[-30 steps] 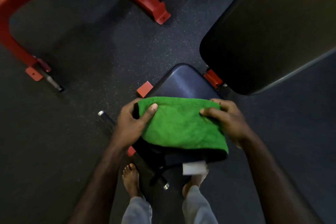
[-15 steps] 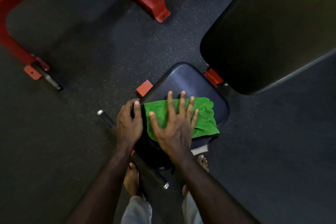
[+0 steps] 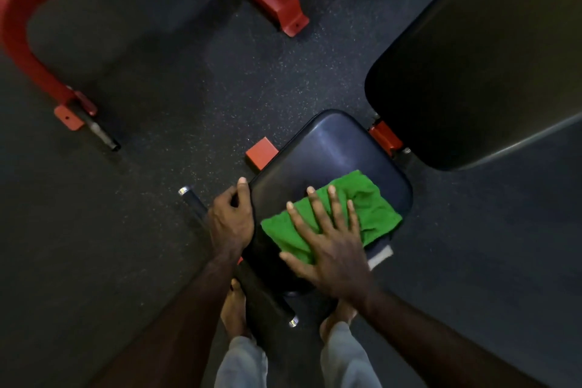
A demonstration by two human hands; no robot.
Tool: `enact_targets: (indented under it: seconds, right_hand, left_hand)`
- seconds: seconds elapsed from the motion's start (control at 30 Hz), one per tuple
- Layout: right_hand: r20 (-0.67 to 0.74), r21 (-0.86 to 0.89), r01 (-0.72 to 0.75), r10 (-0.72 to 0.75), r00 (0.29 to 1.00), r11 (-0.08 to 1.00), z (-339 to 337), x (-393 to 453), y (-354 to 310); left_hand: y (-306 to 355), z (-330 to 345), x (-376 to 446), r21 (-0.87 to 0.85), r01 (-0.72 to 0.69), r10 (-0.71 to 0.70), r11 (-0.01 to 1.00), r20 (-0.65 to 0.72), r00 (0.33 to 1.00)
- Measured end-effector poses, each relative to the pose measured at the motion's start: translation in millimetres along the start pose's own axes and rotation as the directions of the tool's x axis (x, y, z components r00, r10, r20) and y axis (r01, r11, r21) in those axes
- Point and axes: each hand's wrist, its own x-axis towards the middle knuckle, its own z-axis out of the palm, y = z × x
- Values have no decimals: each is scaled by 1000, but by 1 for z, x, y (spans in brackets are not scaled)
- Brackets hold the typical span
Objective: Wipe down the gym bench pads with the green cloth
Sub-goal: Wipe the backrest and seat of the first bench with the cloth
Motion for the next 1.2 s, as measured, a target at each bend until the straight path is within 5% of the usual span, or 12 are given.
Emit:
enact_targets:
  seconds: [0.07, 0.2, 0.4, 0.47, 0.57, 0.67, 0.73, 0.8, 0.9, 1.03, 1.1, 1.2]
  right_hand:
    - [-38, -46, 77, -78, 996, 996, -5, 3, 35]
    - [-86, 146, -633, 647, 758, 760, -10, 23, 40]
    - [6, -78, 69, -69, 998, 995, -7, 2, 43]
    - [-81, -28, -252, 250, 965, 967, -14, 16, 63]
    - [-20, 194, -728, 745, 667, 658, -18, 37, 39]
    - [-8, 15, -287, 287, 958, 958, -9, 22, 3]
    - [-3, -40, 30, -31, 1000, 999, -10, 25, 23]
    - [-76, -48, -103, 99, 992, 994, -14, 48, 45]
    - [-63, 156, -610, 624, 779, 777, -20, 88, 34]
    - [-25, -26, -51, 50, 998, 998, -22, 86, 14]
    - [-16, -71, 159, -160, 987, 985, -26, 97, 49]
    - [-78, 84, -353, 360, 930, 932, -31, 128, 72]
  left_hand:
    - [1, -1, -1, -3, 26, -26, 1000, 19, 999]
    - [2, -1, -2, -16, 31, -31, 999, 21, 999]
    - [1, 0, -2, -6, 16, -16, 1000, -8, 1000]
    - [1, 1, -1, 6, 20, -20, 1000, -13, 1000]
    - [0, 2, -1, -12, 13, -13, 1000, -16, 1000]
    - [-3, 3, 0, -23, -8, 8, 1000, -19, 1000]
    - [-2, 2, 0, -30, -24, 23, 999, -19, 1000]
    - [-2, 3, 0, -38, -25, 24, 999, -29, 999]
    - [-2, 3, 0, -30, -10, 8, 1000, -40, 999]
    - [-1, 3, -1, -24, 11, -12, 1000, -37, 999]
    - [3, 2, -2, -15, 30, -30, 999, -41, 999]
    - [6, 1, -5, -7, 71, -72, 997, -32, 997]
